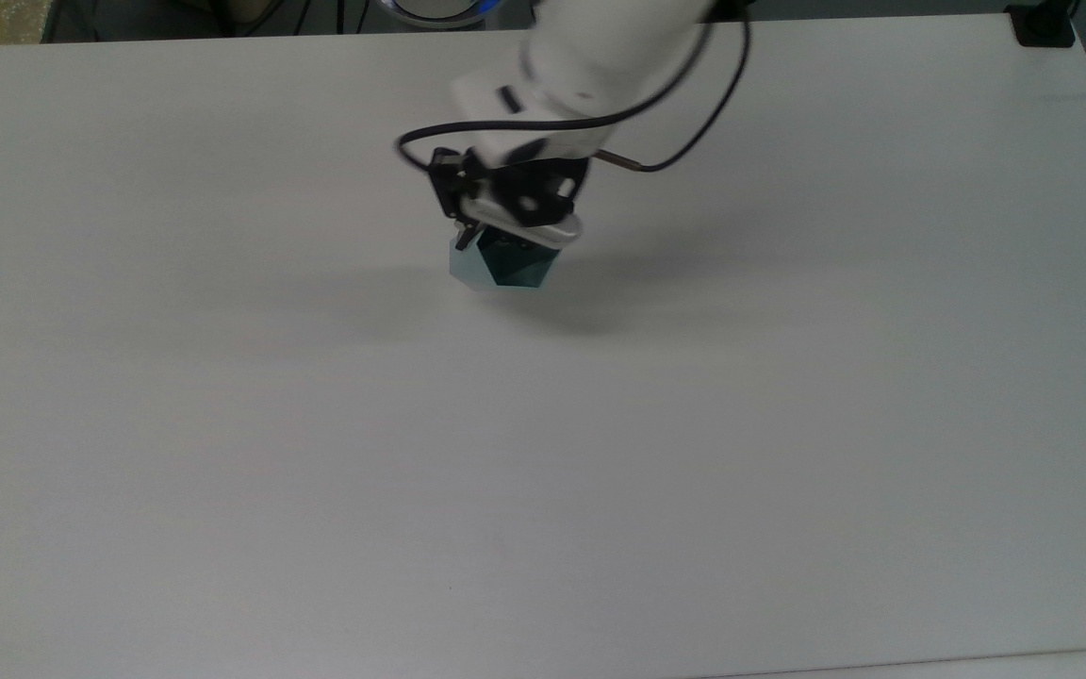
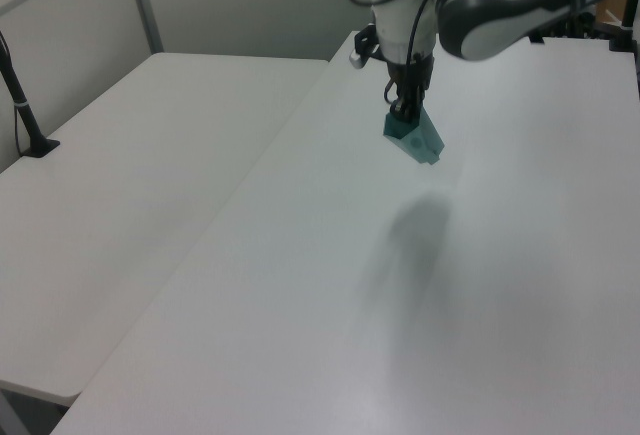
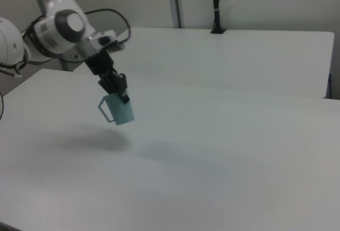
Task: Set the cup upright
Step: 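Lift the mug and rotate it so its base points down, then lower the mug base-first onto the table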
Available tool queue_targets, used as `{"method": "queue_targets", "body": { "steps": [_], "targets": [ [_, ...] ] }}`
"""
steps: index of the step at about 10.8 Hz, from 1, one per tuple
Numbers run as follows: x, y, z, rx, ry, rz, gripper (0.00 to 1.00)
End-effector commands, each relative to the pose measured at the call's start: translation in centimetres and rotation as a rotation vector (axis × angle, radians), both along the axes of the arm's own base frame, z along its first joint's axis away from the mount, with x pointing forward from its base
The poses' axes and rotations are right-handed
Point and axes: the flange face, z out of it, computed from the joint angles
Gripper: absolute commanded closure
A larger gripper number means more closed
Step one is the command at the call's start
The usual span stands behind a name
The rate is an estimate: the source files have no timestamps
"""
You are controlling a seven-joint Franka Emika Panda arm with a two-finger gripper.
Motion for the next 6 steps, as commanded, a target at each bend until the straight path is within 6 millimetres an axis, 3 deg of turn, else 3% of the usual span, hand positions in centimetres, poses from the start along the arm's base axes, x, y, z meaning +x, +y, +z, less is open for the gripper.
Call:
{"method": "queue_targets", "body": {
  "steps": [1, 2, 4, 6],
  "targets": [
    [-2.4, -5.6, 3.1, 0.217, 0.019, -0.011, 1.0],
    [-2.7, -7.6, 3.9, 0.247, 0.022, -0.018, 1.0],
    [-3.3, -9.4, 3.6, 0.287, 0.026, -0.031, 1.0],
    [-3.3, -9.6, 0.4, 0.319, -0.067, -0.011, 1.0]
  ]
}}
